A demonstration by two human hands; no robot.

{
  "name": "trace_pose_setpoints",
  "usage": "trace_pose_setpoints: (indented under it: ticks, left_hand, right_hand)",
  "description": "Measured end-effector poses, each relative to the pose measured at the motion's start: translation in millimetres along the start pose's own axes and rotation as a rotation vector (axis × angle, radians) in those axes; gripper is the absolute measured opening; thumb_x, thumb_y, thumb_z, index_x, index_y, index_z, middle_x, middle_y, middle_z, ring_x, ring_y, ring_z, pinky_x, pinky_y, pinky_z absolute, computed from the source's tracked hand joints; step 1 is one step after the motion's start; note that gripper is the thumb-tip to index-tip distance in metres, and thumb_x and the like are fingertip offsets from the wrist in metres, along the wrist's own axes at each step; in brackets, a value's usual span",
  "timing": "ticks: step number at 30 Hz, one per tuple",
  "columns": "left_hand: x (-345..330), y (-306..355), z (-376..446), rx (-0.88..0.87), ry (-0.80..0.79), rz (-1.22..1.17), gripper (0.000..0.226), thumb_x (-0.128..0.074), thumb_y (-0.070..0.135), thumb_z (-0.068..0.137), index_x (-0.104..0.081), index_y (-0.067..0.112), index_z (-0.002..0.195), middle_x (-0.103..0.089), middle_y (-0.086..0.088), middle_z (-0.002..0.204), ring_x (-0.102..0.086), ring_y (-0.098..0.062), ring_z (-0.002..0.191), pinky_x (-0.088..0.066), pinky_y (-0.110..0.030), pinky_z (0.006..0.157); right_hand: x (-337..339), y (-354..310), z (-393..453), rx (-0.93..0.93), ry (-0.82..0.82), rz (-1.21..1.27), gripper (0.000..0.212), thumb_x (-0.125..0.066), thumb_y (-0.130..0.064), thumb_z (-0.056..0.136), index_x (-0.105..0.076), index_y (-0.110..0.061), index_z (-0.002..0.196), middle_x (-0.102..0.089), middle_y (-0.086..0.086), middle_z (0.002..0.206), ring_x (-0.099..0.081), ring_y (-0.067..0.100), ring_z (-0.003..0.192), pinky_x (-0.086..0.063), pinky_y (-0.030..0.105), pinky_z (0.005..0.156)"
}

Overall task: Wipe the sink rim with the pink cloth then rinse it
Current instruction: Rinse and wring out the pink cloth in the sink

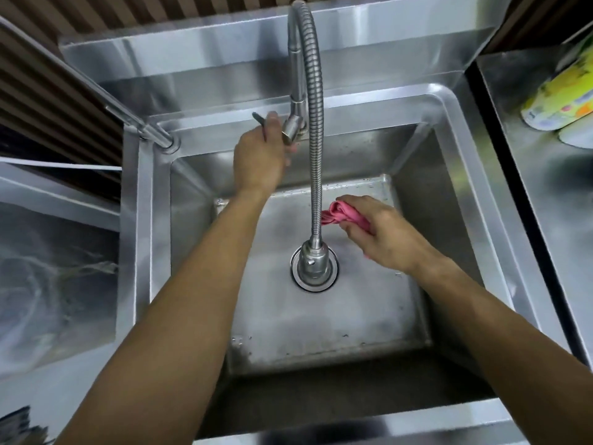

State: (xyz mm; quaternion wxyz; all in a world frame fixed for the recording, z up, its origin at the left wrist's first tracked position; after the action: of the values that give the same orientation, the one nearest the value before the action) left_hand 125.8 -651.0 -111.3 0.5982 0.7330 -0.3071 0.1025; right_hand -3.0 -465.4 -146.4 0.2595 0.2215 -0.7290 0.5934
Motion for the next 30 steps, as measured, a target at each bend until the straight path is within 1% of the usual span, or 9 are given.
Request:
trace_pose_setpoints:
  ticks: [3,7,10,12,14,17,21,26,30]
  left_hand:
    - [-18,-20,-5,0.296,-0.233,-0.429,0.053,-0.033,0.049,0.11,-0.066,0.008,0.114,-0.078,0.003,0.071,-0.068,-0.009,0.052,-0.047,-0.029,0.058]
    - [-15,-48,-24,0.25,-0.24,-0.232,0.054,-0.033,0.054,0.108,-0.07,0.015,0.113,-0.081,0.003,0.096,-0.074,-0.014,0.071,-0.053,-0.028,0.067]
    - [-27,-130,-72,0.368,-0.264,-0.105,0.031,-0.045,0.023,0.108,-0.065,0.006,0.124,-0.074,-0.007,0.106,-0.069,-0.025,0.086,-0.045,-0.013,0.051]
    - [-44,-172,-113,0.415,-0.43,0.016,0.027,-0.058,0.009,0.099,-0.062,0.015,0.125,-0.069,-0.002,0.107,-0.067,-0.024,0.099,-0.047,-0.014,0.06]
    - [-74,-179,-152,0.426,-0.677,-0.03,0.045,-0.066,0.004,0.094,-0.054,0.03,0.129,-0.067,0.007,0.112,-0.064,-0.005,0.099,-0.048,-0.015,0.069]
    - [-110,-175,-186,0.437,-0.901,-0.129,0.041,-0.074,0.023,0.093,-0.057,0.049,0.119,-0.071,0.014,0.118,-0.066,-0.005,0.111,-0.053,-0.032,0.098]
    - [-102,-192,-179,0.482,-0.731,-0.261,0.038,-0.079,0.025,0.089,-0.067,0.029,0.125,-0.077,0.001,0.117,-0.074,-0.02,0.11,-0.054,-0.049,0.105]
    - [-83,-210,-174,0.576,-0.562,-0.285,0.031,-0.078,0.028,0.088,-0.066,0.028,0.117,-0.078,0.001,0.111,-0.075,-0.023,0.104,-0.058,-0.054,0.097]
    - [-95,-179,-177,0.517,-0.396,-0.165,0.032,-0.062,0.057,0.092,-0.071,0.026,0.096,-0.078,0.001,0.094,-0.074,-0.02,0.09,-0.058,-0.038,0.086]
  right_hand:
    - [-4,8,-2,-0.022,-0.021,0.031,0.029,-0.06,-0.024,0.104,-0.059,-0.027,0.133,-0.059,-0.019,0.097,-0.059,-0.005,0.075,-0.052,0.019,0.066]
    - [-20,52,-18,-0.313,-0.039,0.205,0.033,-0.064,-0.027,0.102,-0.05,-0.03,0.131,-0.068,-0.004,0.101,-0.064,0.011,0.055,-0.057,0.034,0.056]
    - [-47,82,-42,-0.601,-0.077,0.433,0.035,-0.069,-0.021,0.099,-0.045,-0.018,0.123,-0.07,0.009,0.097,-0.059,0.01,0.05,-0.049,0.026,0.046]
    - [-67,86,-58,-0.718,-0.179,0.464,0.034,-0.072,-0.02,0.096,-0.05,-0.011,0.12,-0.068,0.003,0.091,-0.063,0.004,0.057,-0.049,0.018,0.048]
    - [-90,83,-71,-0.773,-0.312,0.481,0.033,-0.075,-0.022,0.093,-0.06,-0.014,0.121,-0.07,0.0,0.098,-0.071,0.011,0.075,-0.055,0.017,0.059]
    - [-125,70,-80,-0.835,-0.39,0.681,0.028,-0.075,-0.022,0.091,-0.07,-0.019,0.119,-0.078,0.011,0.108,-0.078,0.028,0.093,-0.064,0.038,0.087]
    - [-142,55,-84,-0.89,-0.38,0.992,0.032,-0.067,-0.036,0.096,-0.074,-0.015,0.119,-0.079,0.014,0.108,-0.077,0.03,0.1,-0.061,0.04,0.092]
    - [-127,57,-84,-0.563,-0.223,0.396,0.014,-0.063,-0.041,0.101,-0.067,-0.028,0.106,-0.074,-0.007,0.102,-0.071,0.013,0.098,-0.055,0.031,0.088]
    - [-111,63,-82,-0.594,0.103,0.241,0.042,-0.043,-0.051,0.106,-0.059,-0.02,0.083,-0.068,0.002,0.081,-0.066,0.021,0.079,-0.053,0.035,0.07]
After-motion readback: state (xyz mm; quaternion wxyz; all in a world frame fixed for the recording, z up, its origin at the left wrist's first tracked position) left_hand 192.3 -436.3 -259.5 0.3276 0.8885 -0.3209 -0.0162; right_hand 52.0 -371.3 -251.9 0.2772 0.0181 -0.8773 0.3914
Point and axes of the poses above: each hand's wrist, its own z-axis towards the middle knuckle, its own x-axis out of the back of the hand, y = z × x, the point moved 10 cm from there along z, towards the middle knuckle
